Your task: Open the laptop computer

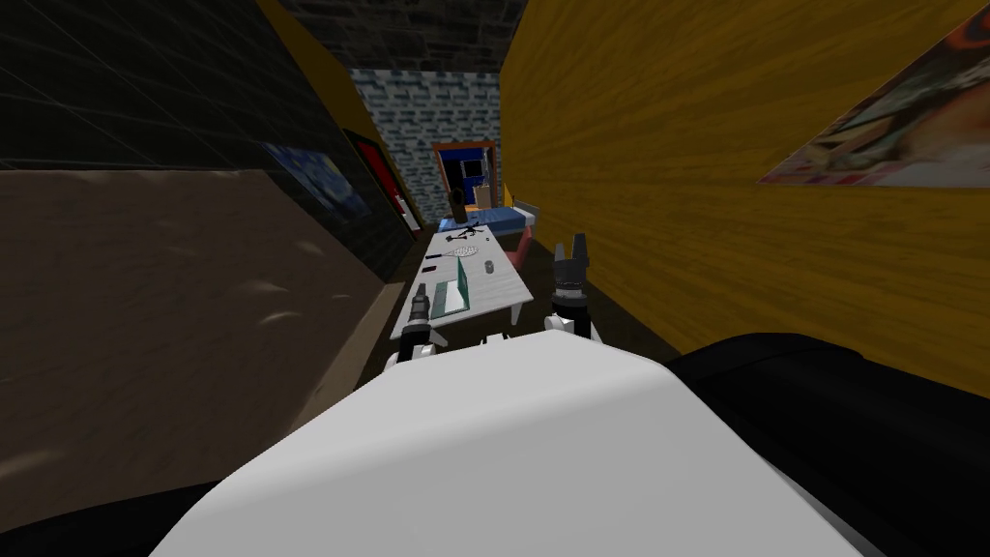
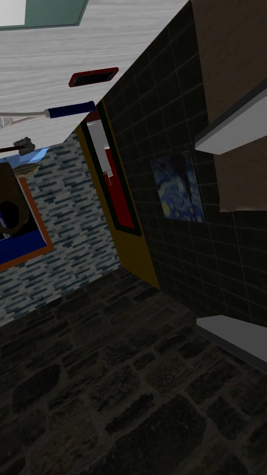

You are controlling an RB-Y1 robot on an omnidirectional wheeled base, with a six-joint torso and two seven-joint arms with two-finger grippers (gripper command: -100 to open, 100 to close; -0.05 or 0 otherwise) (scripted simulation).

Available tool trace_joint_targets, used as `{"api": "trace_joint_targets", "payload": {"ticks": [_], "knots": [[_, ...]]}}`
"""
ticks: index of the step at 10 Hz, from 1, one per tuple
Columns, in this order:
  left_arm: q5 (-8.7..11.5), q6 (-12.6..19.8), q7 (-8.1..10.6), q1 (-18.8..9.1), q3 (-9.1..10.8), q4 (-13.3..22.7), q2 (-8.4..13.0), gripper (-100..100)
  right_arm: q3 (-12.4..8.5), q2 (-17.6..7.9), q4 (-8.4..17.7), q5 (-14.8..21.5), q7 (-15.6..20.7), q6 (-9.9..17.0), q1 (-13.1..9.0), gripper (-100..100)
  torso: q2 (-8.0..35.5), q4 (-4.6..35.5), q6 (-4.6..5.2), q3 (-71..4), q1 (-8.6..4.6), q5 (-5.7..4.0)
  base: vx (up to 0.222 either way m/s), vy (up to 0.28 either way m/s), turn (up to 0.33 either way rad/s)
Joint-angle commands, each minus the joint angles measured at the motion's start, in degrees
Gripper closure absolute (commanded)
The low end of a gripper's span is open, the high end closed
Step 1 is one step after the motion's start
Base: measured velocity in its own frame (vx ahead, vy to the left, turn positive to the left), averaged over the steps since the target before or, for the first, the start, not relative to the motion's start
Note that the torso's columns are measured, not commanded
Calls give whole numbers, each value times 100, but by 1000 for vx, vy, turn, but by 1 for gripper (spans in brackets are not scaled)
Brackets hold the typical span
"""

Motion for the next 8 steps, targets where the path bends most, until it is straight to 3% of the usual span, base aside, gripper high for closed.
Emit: {"api": "trace_joint_targets", "payload": {"ticks": [1, 7, 8], "knots": [[-102, 118, -96, -93, 23, 290, 39, -100, 0, 0, 0, 0, 0, 0, 0, 0, 3, 1, -1, 2, 7, 1, 29, -122, -4], [-408, 561, -352, -353, 94, 1021, 245, -100, 0, 0, 0, 0, 0, 0, 0, 0, 1, 1, -1, 1, 10, 2, 26, -180, -8], [-370, 500, -312, -301, 85, 917, 225, -100, 0, 0, 0, 0, 0, 0, 0, 0, -3, 0, 0, -1, 6, 2, 14, -92, 5]]}}
